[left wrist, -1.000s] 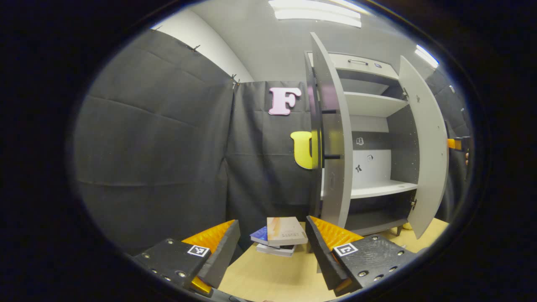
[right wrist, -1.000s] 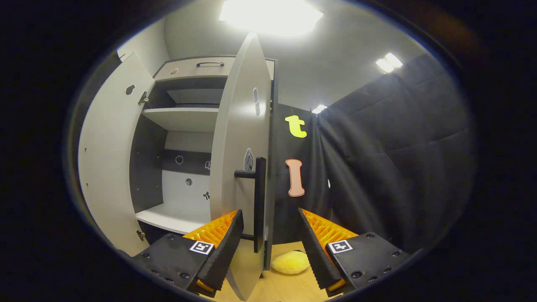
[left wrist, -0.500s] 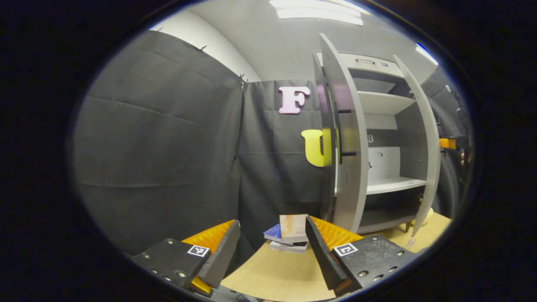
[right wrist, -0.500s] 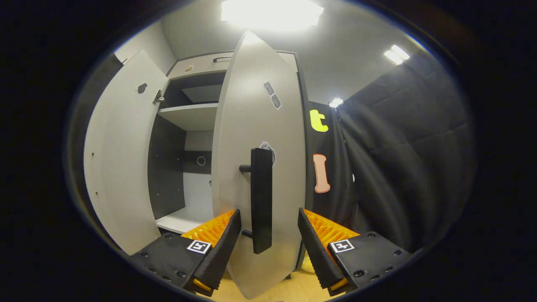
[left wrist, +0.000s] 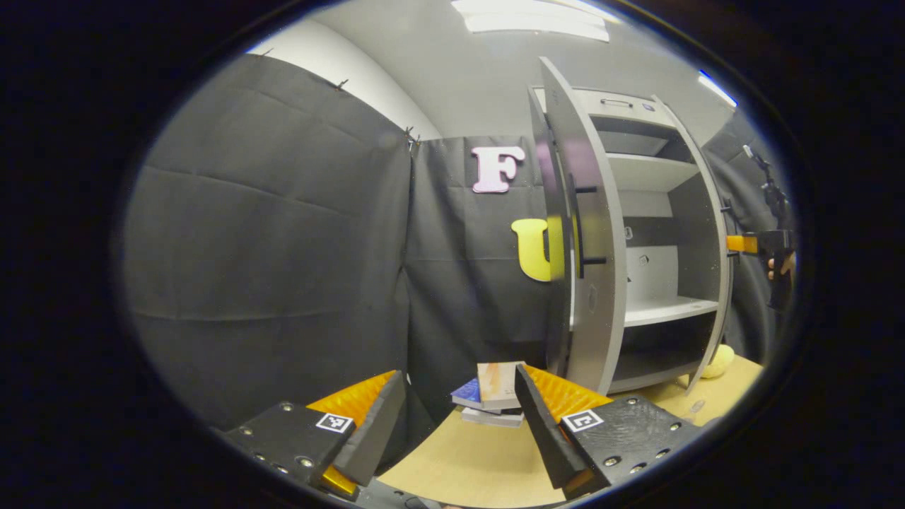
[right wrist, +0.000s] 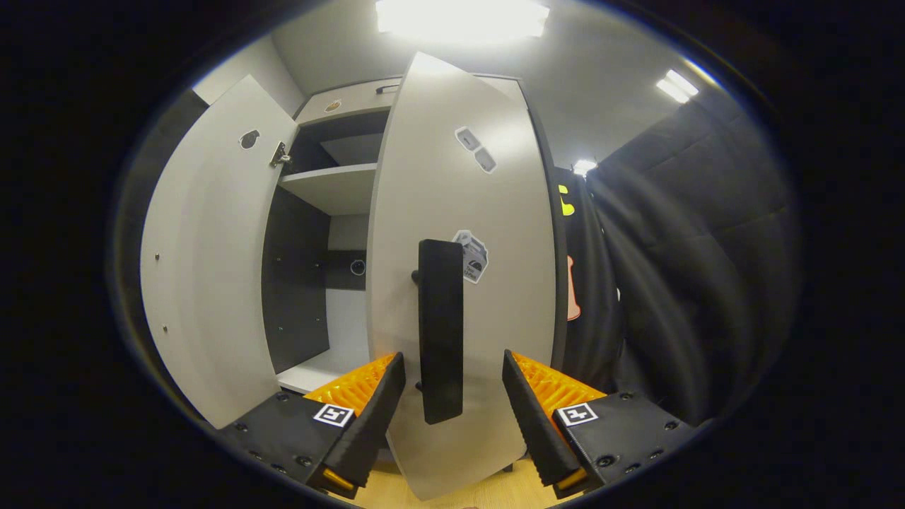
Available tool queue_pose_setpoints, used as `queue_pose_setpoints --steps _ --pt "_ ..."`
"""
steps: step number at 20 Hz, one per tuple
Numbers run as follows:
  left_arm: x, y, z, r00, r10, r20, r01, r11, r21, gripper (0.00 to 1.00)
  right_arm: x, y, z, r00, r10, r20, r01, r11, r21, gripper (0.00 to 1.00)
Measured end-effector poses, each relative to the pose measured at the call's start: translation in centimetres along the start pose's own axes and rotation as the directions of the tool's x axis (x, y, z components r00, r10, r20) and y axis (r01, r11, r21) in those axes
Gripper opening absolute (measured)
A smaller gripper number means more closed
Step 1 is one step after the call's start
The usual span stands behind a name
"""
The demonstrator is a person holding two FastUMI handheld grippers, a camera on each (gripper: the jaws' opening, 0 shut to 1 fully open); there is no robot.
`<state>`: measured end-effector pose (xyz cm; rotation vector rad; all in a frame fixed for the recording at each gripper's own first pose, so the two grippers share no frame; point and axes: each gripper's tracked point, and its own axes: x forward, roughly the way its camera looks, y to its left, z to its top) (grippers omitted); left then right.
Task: Grasp the bottle in the cabinet with the left hand and place it on the coaster, then close the right door with the right hand and the left door with the left hand.
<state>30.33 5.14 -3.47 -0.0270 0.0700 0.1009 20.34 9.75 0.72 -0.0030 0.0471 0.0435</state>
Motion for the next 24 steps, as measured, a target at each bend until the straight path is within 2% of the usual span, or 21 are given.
queue_pose_setpoints --steps 1,3,6,8,12,17,21,24 --pt "0.0 -0.1 0.1 1.000 -0.004 -0.001 0.004 1.000 -0.004 0.86 -0.5 -0.1 0.5 1.000 0.001 0.017 -0.001 1.000 0.005 0.91" --pt "0.2 -0.2 0.2 1.000 -0.016 -0.002 0.016 1.000 -0.010 0.86 -1.7 -0.3 1.6 0.998 0.003 0.055 -0.003 1.000 -0.006 0.93" --pt "1.1 -0.7 1.2 0.999 -0.040 0.003 0.040 0.999 -0.010 0.96 -3.6 -1.9 2.4 0.997 -0.011 0.081 0.016 0.998 -0.069 0.96" --pt "4.1 -2.1 2.8 0.999 -0.053 0.008 0.053 0.999 -0.010 0.96 -4.9 -3.0 2.1 0.997 -0.021 0.079 0.030 0.993 -0.117 0.98" --pt "8.0 -3.5 5.6 0.997 -0.082 0.016 0.082 0.996 -0.022 0.96 -7.3 -5.9 0.5 0.997 -0.060 0.050 0.068 0.981 -0.180 0.96" --pt "11.1 -5.5 9.0 0.992 -0.110 0.062 0.113 0.993 -0.040 0.96 -9.4 -9.9 -1.3 0.993 -0.119 0.000 0.117 0.976 -0.186 0.97" --pt "12.6 -7.6 11.5 0.986 -0.125 0.108 0.127 0.992 -0.011 0.96 -10.7 -13.1 -1.9 0.986 -0.169 -0.015 0.165 0.975 -0.147 0.97" --pt "12.8 -7.6 13.0 0.986 -0.073 0.148 0.065 0.996 0.059 0.94 -11.5 -15.6 -2.5 0.979 -0.203 -0.027 0.198 0.972 -0.129 0.97"
